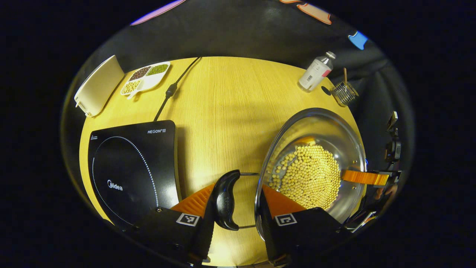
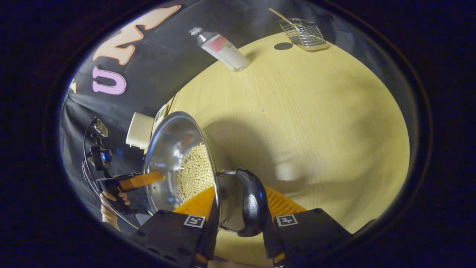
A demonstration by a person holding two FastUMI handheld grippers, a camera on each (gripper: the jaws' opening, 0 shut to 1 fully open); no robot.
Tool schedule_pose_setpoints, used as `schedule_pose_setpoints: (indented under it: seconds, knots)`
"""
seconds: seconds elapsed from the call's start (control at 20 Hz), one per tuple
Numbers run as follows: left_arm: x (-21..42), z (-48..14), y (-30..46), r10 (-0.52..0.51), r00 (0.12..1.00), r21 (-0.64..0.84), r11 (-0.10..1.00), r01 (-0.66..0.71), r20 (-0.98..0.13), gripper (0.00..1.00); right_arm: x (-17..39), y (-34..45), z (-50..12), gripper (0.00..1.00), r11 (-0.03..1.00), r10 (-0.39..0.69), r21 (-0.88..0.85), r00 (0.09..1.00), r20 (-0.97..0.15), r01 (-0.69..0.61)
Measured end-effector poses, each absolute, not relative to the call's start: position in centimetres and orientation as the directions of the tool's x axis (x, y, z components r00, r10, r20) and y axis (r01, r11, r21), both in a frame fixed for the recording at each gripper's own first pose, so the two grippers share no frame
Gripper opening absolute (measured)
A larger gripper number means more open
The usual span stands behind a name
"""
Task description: First push the handle of the pot to place it horizontally, then grasp the pot with both hands and set it on the induction cooktop.
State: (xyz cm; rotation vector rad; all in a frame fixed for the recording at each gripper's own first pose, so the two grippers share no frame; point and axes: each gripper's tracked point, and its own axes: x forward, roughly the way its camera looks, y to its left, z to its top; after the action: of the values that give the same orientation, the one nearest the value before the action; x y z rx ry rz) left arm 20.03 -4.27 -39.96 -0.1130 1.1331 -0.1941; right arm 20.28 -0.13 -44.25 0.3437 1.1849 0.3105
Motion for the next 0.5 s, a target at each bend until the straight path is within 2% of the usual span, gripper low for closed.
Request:
schedule_pose_setpoints:
  seconds: [0.15, 0.2, 0.5]
  knots:
    - [20.0, -39.9, -4.1, -0.208, 0.392, -0.189, 0.978, 0.086, -0.896, 0.59, 18.4, -0.3, -43.1, 0.54, 0.908, 0.408, 0.417, 0.333, -0.850, -0.048]
    - [20.0, -39.9, -4.2, -0.205, 0.387, -0.189, 0.979, 0.080, -0.899, 0.59, 17.8, -0.3, -42.8, 0.49, 0.907, 0.410, 0.419, 0.330, -0.850, -0.047]
    - [20.4, -38.8, -4.4, -0.191, 0.373, -0.175, 0.982, 0.075, -0.908, 0.59, 12.6, 0.6, -42.3, 0.49, 0.900, 0.422, 0.436, 0.294, -0.858, -0.019]
